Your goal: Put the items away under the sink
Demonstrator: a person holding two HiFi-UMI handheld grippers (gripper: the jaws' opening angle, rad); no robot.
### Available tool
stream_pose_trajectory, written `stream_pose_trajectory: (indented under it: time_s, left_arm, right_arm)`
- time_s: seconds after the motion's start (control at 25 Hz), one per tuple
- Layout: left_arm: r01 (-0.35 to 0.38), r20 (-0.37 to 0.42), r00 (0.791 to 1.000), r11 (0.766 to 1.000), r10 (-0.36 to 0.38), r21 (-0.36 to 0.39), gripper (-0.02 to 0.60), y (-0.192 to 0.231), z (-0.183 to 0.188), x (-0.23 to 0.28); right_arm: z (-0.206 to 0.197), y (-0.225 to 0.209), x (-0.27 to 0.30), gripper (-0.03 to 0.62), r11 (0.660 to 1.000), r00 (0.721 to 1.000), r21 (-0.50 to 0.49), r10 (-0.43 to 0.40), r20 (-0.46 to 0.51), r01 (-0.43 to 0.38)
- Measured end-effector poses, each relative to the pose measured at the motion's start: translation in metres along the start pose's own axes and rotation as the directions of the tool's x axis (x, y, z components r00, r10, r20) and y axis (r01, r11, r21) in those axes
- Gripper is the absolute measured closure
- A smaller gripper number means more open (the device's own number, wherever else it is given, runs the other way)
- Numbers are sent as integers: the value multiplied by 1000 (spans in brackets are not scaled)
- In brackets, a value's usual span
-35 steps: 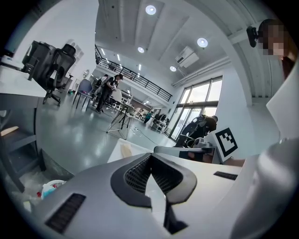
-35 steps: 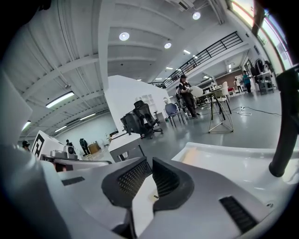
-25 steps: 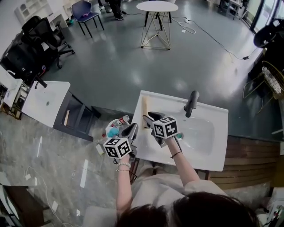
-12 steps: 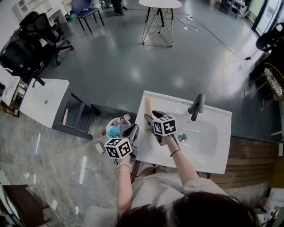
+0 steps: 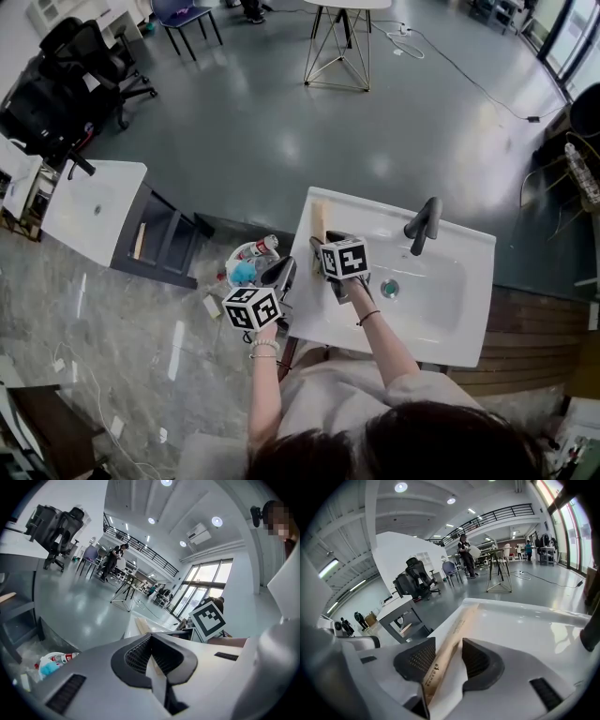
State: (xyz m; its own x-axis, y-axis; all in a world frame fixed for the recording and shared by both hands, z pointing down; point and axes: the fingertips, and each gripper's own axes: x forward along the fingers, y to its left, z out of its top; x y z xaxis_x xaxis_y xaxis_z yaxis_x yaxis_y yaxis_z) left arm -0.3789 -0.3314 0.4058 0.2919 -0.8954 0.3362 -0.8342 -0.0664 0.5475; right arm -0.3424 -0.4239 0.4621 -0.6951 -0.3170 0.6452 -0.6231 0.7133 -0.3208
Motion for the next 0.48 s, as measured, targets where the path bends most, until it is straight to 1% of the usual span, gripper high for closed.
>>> stream_pose_trajectory:
  time_s: [0.12,0.2,0.28,0.36,0.48]
  left_arm:
    - [-4,-5,1000,1000,4,-3,580,2,-1,0]
    - [-6,-11,1000,1000,6,-2,578,2,-2,0]
    - [-6,-14,1000,1000,6,-2,578,1,-3,-1]
    - [-7,-14,1000,1000,7,-1,578,0,-2,-1]
    - [-10,-14,1000,1000,10,2,578,0,-1,-3]
  right_arm:
    - [1,-3,-1,446,998,998,-32,-63,-23,63]
    - [1,-4,-1,455,994,995,-50,-95,-33,93]
    - [0,-6,-2,481,990,992,-79,-120,-43,117]
    - [1,-6,-2,501,987,990,-97,-129,-48,124]
    - [3,-7,-1,523,988,991,-95,-126,-50,121]
